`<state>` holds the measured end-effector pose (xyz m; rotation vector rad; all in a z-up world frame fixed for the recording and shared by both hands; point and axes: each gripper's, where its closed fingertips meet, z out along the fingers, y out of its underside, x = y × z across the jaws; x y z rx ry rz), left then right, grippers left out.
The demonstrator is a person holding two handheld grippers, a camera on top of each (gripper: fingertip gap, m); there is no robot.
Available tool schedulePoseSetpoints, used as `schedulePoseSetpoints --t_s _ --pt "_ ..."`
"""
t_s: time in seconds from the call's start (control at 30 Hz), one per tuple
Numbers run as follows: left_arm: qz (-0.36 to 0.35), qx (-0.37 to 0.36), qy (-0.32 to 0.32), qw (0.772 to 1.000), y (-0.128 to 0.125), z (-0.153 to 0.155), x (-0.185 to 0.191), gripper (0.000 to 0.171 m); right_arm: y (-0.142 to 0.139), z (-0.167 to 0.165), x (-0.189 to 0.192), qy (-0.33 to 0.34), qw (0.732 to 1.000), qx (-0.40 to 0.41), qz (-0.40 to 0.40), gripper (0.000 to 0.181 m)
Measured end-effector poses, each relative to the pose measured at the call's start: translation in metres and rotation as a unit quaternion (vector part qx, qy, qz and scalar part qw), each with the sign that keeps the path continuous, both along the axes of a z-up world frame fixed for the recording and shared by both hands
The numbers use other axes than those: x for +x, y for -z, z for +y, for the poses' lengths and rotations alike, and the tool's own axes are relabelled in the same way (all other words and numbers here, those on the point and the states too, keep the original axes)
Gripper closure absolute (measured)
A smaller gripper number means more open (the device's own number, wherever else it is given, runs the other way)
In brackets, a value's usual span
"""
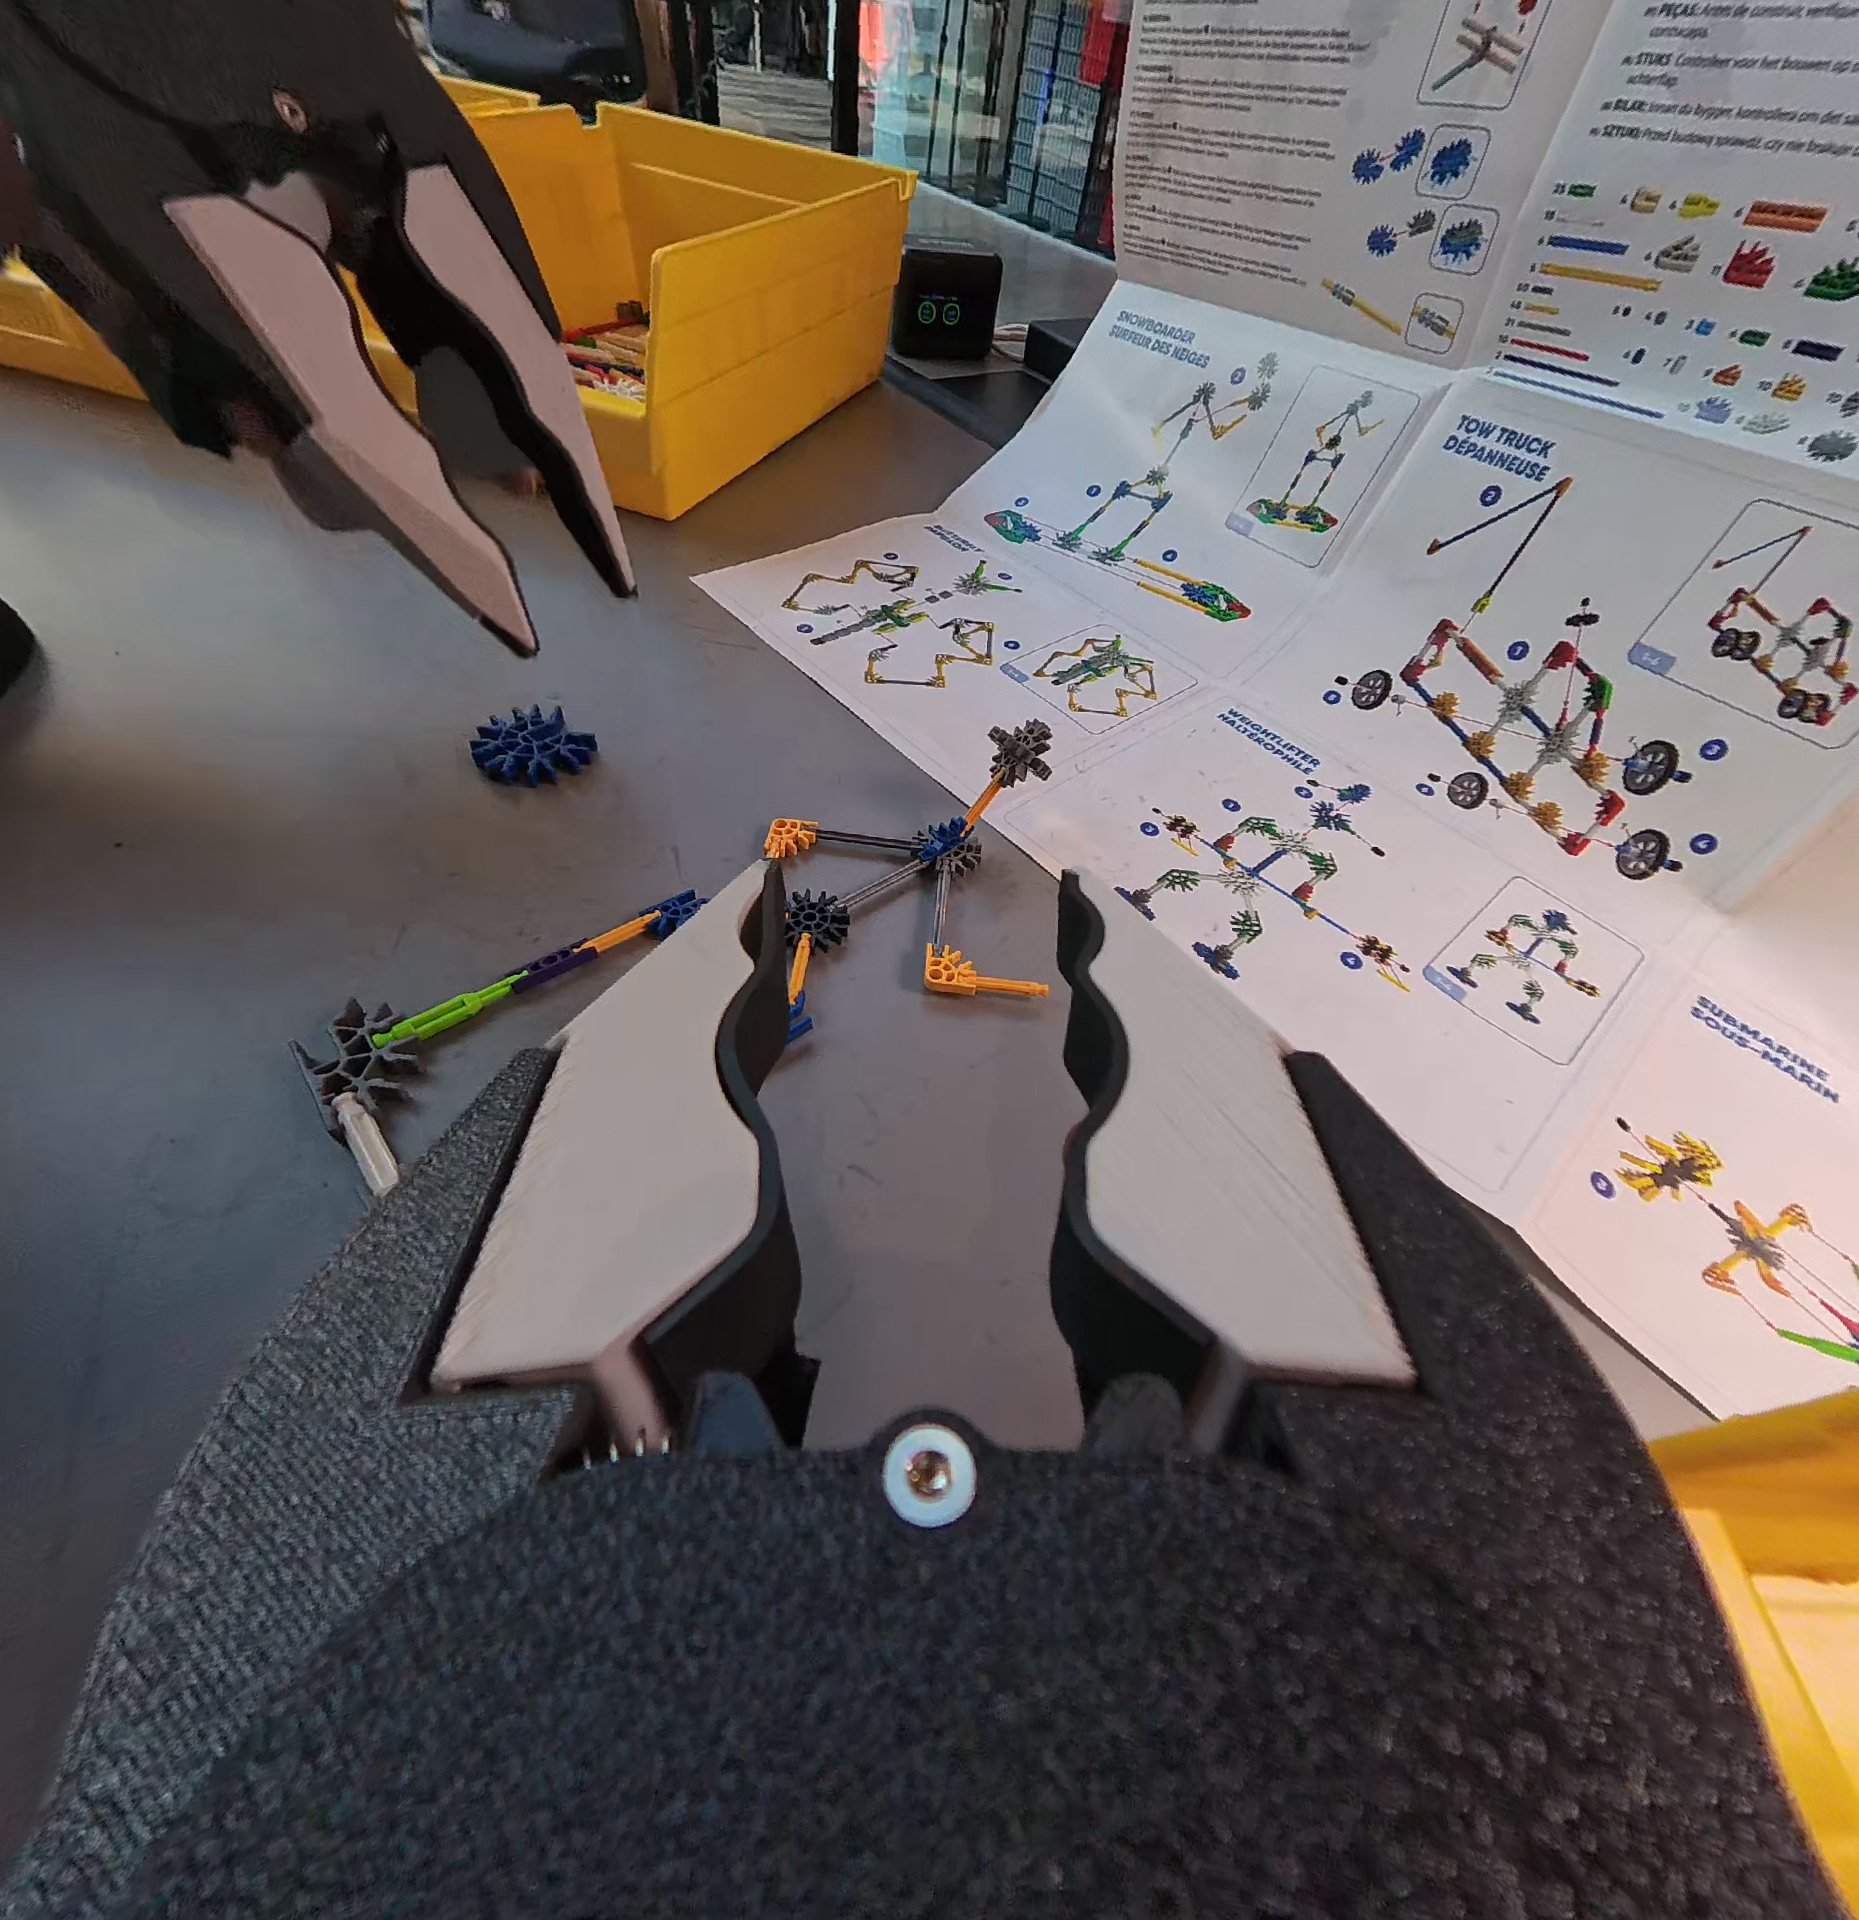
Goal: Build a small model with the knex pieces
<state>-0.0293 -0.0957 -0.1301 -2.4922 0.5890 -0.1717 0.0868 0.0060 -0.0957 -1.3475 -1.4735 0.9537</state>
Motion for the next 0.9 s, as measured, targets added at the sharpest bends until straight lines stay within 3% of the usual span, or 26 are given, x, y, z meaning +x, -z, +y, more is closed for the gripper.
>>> schedulePoseSetpoints --t_s 0.17,0.27,0.4,0.53,0.7,0.8,0.9 --pt "0.038 0.114 -0.134 0.984 -0.066 0.005 -0.093 0.135 0.000 -0.001 0.000 0.001 1.000 0.007 -0.001 0.130" --pt "0.074 0.170 -0.245 0.951 -0.096 -0.011 -0.169 0.135 0.000 -0.001 0.000 0.002 1.000 0.010 -0.001 0.130" --pt "0.122 0.200 -0.374 0.897 -0.115 -0.054 -0.262 0.137 0.001 -0.001 0.000 0.004 1.000 0.014 -0.002 0.130" --pt "0.157 0.197 -0.471 0.846 -0.124 -0.116 -0.333 0.137 0.001 0.000 0.000 0.006 1.000 0.016 -0.002 0.130" --pt "0.192 0.149 -0.572 0.784 -0.131 -0.215 -0.405 0.138 0.003 0.000 -0.001 0.007 1.000 0.014 -0.008 0.130" --pt "0.173 0.084 -0.596 0.780 -0.113 -0.257 -0.422 0.138 0.003 0.001 -0.002 0.008 1.000 0.013 -0.010 0.130" --pt "0.115 0.017 -0.579 0.807 -0.079 -0.267 -0.413 0.138 0.004 0.001 -0.002 0.009 1.000 0.014 -0.012 0.130"
